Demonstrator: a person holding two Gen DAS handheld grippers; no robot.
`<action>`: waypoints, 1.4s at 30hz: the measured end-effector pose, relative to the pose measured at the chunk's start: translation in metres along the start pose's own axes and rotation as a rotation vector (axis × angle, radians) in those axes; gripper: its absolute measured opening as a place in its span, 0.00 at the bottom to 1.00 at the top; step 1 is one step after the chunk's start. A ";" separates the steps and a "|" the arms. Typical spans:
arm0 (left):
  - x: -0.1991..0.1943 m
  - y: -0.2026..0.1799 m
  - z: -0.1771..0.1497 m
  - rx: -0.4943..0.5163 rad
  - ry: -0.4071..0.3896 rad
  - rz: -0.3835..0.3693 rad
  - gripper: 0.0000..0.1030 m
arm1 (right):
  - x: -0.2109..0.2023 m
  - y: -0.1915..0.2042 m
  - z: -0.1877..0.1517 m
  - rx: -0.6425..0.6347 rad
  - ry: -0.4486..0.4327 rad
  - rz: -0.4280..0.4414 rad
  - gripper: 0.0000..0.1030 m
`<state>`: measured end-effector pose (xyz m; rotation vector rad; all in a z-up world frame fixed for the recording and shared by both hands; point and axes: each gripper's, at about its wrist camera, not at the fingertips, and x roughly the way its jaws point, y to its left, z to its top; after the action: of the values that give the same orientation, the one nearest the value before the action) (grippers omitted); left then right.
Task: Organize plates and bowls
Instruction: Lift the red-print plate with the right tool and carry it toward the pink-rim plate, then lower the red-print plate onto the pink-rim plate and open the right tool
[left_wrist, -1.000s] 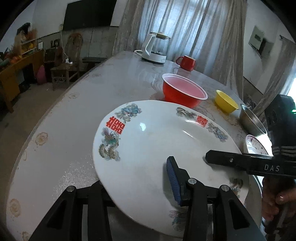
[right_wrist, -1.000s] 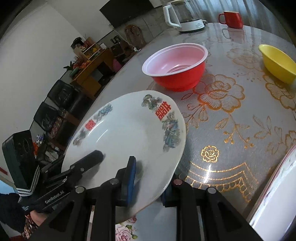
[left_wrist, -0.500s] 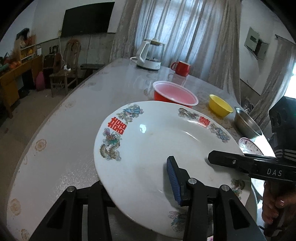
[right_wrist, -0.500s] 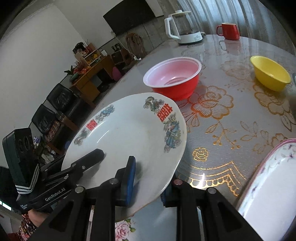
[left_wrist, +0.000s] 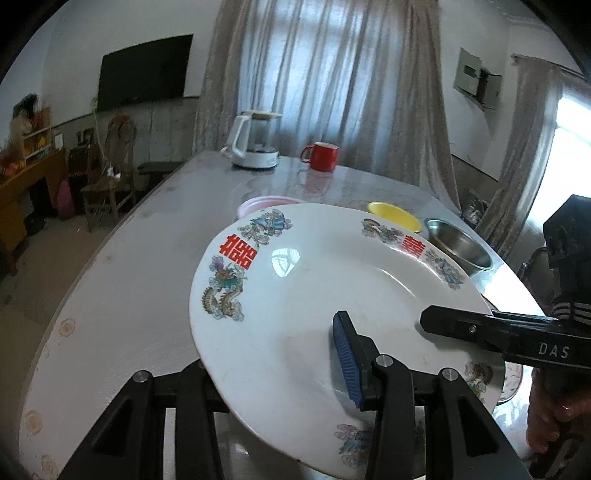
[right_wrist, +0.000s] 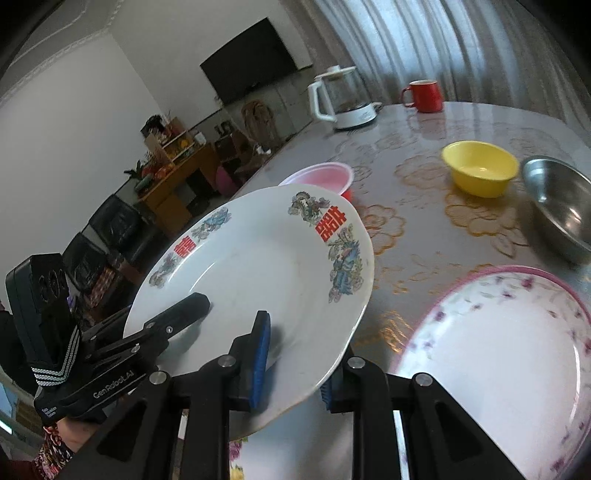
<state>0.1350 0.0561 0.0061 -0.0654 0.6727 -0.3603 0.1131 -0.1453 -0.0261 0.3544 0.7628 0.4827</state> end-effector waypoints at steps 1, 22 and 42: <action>-0.001 -0.005 0.000 0.007 -0.004 -0.008 0.43 | -0.007 -0.002 -0.003 0.005 -0.012 -0.007 0.22; 0.024 -0.125 -0.023 0.147 0.086 -0.162 0.43 | -0.102 -0.073 -0.063 0.185 -0.120 -0.150 0.22; 0.069 -0.165 -0.037 0.148 0.258 -0.172 0.43 | -0.111 -0.127 -0.087 0.314 -0.065 -0.215 0.24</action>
<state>0.1118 -0.1205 -0.0349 0.0659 0.8954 -0.5899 0.0168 -0.2995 -0.0811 0.5702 0.8038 0.1468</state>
